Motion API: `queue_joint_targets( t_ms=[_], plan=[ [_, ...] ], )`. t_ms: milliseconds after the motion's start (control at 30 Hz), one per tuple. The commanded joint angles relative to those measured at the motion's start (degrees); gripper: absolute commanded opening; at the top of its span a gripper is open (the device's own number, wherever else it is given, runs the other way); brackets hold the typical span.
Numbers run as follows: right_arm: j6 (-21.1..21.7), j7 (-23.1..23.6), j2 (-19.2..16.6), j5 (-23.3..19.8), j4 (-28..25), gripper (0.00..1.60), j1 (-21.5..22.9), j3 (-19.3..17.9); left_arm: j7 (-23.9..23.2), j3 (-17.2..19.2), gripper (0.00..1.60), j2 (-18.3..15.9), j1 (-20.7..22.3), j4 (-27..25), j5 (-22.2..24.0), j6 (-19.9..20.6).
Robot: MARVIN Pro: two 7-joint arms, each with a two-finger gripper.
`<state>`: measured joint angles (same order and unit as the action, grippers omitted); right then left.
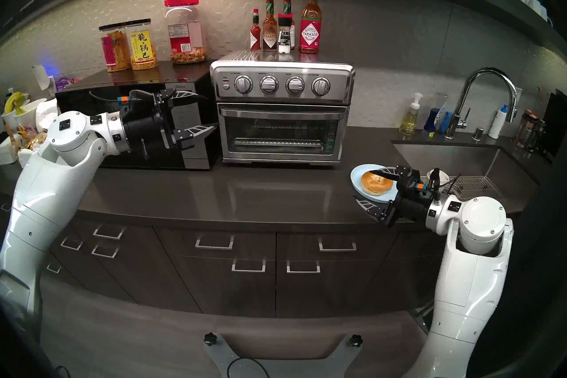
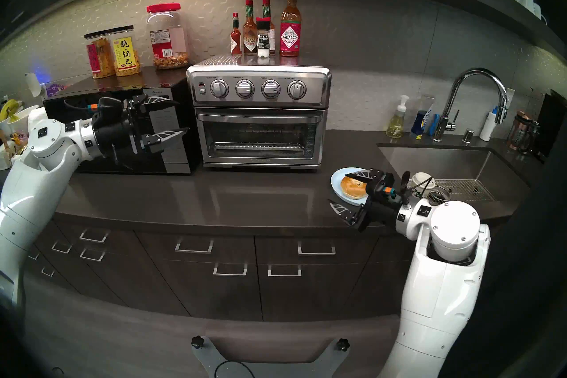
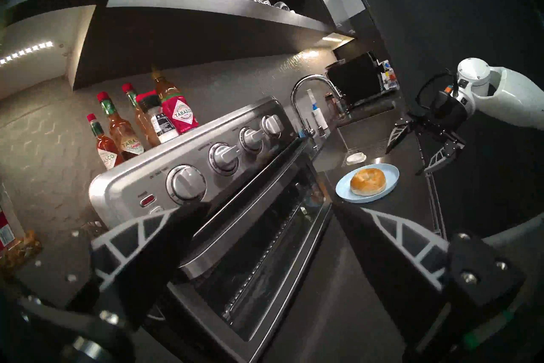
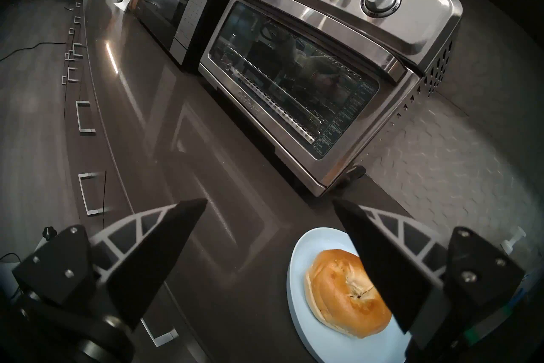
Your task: Open the oven and place the bagel inside on the rack
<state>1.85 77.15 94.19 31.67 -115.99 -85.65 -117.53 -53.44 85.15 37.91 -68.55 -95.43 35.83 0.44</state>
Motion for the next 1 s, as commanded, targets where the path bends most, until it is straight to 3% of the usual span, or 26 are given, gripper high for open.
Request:
queue_joint_targets(
  t_ms=[0, 433, 967],
  plan=[
    [-0.01, -0.01, 0.11, -0.42, -1.06, 1.6, 0.45, 0.03, 0.48, -1.01, 1.6, -0.23, 3.66, -0.27, -1.84, 0.8],
    [-0.01, -0.01, 0.12, -0.42, -1.06, 1.6, 0.45, 0.02, 3.38, -3.69, 1.6, 0.44, 5.82, -0.32, -6.61, 3.13],
    [-0.01, -0.01, 0.12, -0.42, -1.06, 1.6, 0.45, 0.02, 6.24, -8.01, 1.6, 4.3, 9.98, 3.9, -12.44, 3.34]
  ],
)
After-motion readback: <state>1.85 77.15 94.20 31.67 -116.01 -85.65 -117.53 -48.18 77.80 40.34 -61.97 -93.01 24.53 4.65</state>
